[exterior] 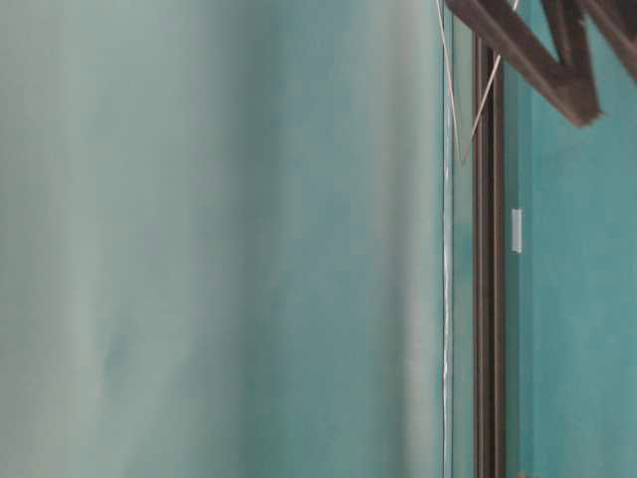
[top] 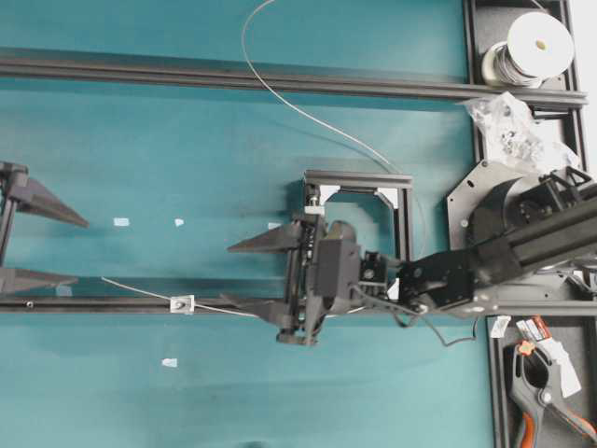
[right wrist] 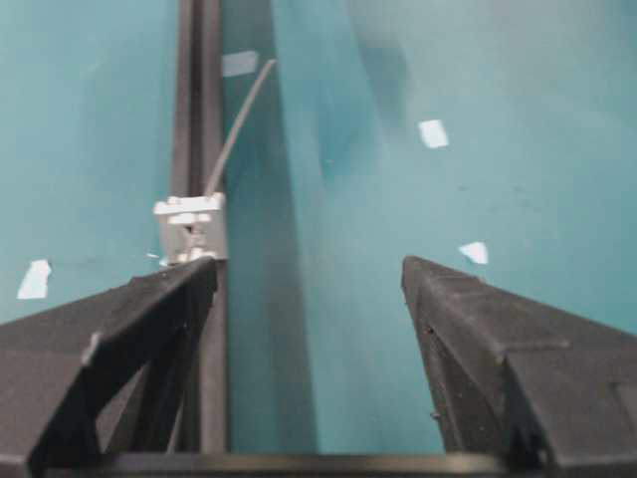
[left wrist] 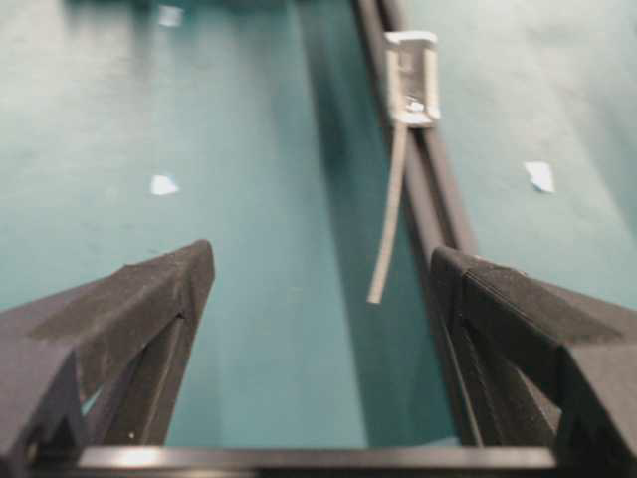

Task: Insert the wire through the hole in the metal fitting.

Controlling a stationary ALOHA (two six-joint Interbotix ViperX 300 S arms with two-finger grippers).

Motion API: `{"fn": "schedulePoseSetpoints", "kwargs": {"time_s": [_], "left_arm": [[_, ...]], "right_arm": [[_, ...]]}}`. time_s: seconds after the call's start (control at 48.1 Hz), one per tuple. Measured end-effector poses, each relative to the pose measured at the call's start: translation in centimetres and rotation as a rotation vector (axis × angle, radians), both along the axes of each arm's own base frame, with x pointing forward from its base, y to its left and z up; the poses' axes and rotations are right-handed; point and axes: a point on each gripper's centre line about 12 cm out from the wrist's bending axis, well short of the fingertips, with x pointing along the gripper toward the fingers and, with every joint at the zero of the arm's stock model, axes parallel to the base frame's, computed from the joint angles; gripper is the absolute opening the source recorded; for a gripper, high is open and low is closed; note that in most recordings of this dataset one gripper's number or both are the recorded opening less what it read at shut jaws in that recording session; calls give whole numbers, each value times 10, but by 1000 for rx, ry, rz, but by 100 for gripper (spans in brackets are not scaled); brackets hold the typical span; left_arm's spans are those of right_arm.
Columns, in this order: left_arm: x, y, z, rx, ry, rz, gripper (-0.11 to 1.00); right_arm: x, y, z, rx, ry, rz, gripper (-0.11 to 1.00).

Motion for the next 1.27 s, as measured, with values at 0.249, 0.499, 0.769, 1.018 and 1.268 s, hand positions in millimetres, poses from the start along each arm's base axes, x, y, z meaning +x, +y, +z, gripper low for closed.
{"fn": "schedulePoseSetpoints", "kwargs": {"time_s": [0.249,0.499,0.769,1.018,1.268], "left_arm": [[1,10,1,20,-5,32,81],[2,19,0,23,-2,63,81],[2,25,0,25,-3,84,81],[2,27,0,25,-2,90,81],[2,27,0,26,0,89,81]], "right_arm": [[-16,-14,6,-8,-12,-22,84],[-24,-24,4,-19,-4,-44,84],[-30,-31,6,-25,-3,-57,84],[-35,-37,8,-23,-7,-67,84],[-35,-37,9,-23,-10,-66,84]]}}
